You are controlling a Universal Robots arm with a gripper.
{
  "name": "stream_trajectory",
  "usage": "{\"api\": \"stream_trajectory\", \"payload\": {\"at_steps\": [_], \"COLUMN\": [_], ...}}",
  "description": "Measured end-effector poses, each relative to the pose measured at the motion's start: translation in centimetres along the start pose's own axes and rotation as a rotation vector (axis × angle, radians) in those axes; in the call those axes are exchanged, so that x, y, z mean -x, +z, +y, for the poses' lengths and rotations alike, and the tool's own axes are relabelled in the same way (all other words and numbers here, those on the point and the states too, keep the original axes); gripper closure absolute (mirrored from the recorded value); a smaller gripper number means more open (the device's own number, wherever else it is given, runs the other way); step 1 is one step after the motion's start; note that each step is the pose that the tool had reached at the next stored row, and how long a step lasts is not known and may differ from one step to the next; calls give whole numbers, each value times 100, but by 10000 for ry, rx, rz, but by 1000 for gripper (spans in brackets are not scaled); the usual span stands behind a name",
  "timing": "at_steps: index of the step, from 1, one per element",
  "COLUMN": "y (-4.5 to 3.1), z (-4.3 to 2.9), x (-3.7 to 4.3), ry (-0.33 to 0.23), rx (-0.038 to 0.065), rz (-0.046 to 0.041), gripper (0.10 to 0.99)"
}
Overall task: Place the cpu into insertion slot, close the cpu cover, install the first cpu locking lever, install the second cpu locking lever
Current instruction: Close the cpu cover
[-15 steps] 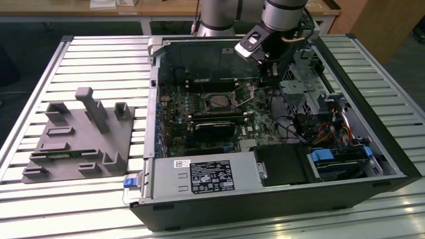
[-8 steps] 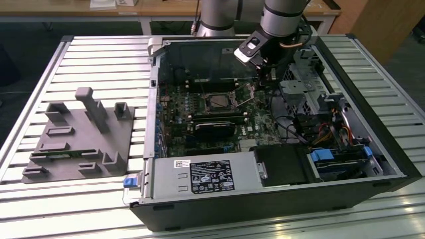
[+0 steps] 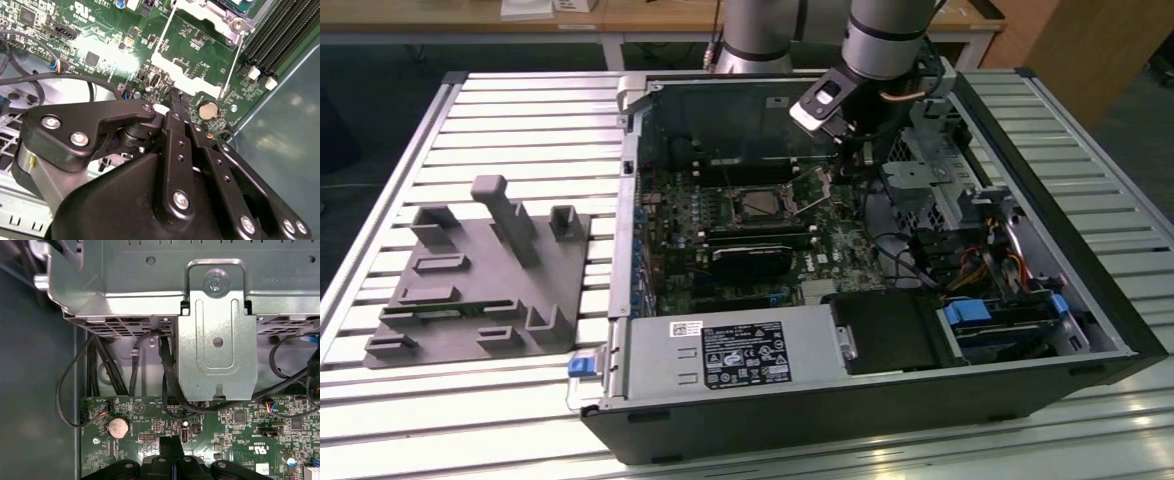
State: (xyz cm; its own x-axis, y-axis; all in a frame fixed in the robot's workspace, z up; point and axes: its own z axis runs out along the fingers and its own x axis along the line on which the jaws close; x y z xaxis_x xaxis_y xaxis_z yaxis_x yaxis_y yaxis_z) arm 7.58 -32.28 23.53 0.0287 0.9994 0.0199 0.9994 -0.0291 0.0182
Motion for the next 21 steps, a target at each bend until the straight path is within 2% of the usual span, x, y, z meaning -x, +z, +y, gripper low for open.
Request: {"api": "stream_trajectory", "payload": {"at_steps": [3, 9, 11, 15, 17, 18, 21], "y": [43, 49, 52, 61, 63, 64, 63], "z": [-1, -1, -1, 4, 6, 7, 7], "x": [1, 2, 1, 1, 1, 1, 1], "ry": [0, 2, 5, 18, 24, 25, 26], "rx": [0, -22, -234, -935, -1232, -1303, -1332], "rz": [-1, -2, -10, -37, -48, -50, -52], "gripper": [980, 980, 980, 980, 980, 980, 980]}}
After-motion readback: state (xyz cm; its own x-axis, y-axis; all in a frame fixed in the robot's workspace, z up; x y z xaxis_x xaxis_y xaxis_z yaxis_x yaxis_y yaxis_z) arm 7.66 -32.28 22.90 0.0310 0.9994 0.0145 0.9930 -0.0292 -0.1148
